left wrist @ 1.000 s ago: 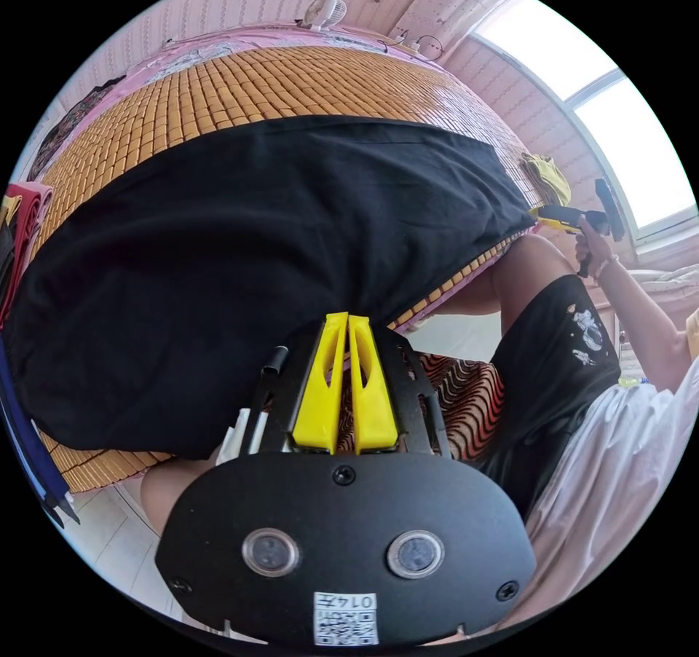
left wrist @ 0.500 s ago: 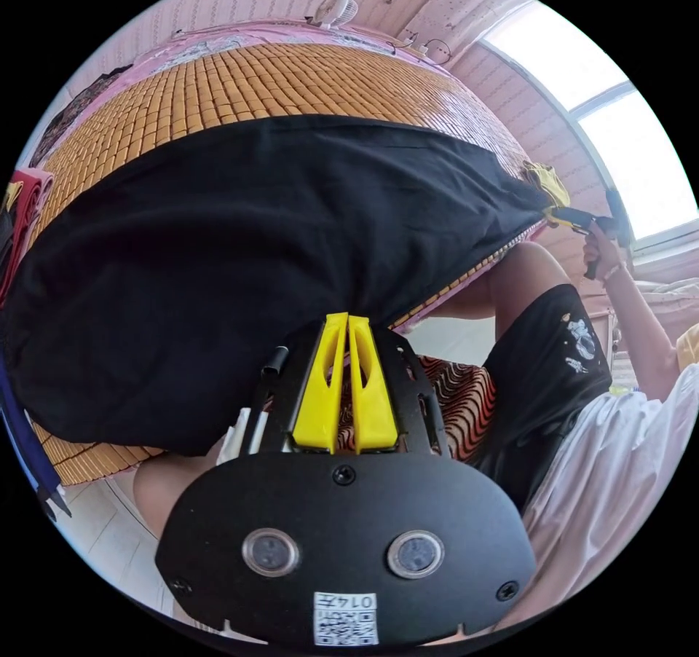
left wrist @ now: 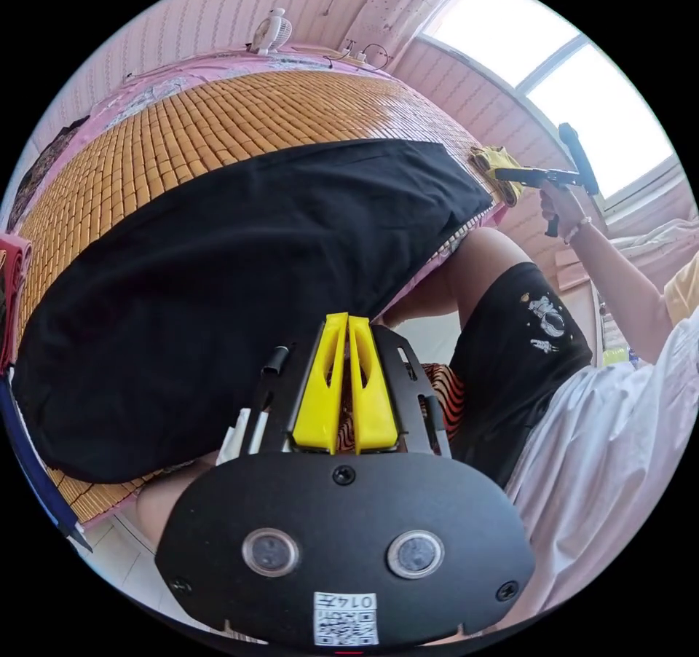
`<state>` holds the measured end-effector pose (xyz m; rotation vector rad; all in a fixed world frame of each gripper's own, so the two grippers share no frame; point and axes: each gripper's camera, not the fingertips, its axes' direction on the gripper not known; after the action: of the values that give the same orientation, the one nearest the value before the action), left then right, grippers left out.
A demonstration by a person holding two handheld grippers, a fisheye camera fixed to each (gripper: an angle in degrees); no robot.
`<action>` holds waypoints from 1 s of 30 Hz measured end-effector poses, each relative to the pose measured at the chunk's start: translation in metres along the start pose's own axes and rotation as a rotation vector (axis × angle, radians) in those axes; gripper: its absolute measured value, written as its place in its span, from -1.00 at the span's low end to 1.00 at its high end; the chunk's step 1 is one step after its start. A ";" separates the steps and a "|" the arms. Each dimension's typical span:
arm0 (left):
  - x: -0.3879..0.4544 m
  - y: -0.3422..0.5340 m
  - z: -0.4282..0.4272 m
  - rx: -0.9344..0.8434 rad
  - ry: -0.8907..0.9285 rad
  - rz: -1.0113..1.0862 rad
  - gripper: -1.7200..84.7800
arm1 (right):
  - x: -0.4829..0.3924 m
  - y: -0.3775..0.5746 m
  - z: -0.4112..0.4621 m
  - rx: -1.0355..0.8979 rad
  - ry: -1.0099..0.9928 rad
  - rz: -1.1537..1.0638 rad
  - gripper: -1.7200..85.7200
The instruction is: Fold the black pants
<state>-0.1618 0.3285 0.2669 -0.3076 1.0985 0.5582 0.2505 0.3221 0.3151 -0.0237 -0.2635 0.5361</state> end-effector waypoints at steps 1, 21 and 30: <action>0.001 -0.002 0.002 0.011 0.005 0.003 -0.98 | -0.032 -0.011 -0.005 0.039 -0.101 -0.094 -0.94; -0.015 -0.007 0.050 -0.087 0.018 0.051 -0.98 | -0.319 -0.156 0.034 -0.196 -0.080 -0.972 -0.98; -0.065 0.004 -0.007 0.027 0.031 -0.088 -0.98 | -0.093 -0.089 -0.010 0.109 -0.367 -0.396 -0.97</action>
<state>-0.1914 0.3104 0.3227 -0.3401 1.1164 0.4612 0.2207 0.1987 0.2915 0.2314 -0.5826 0.1555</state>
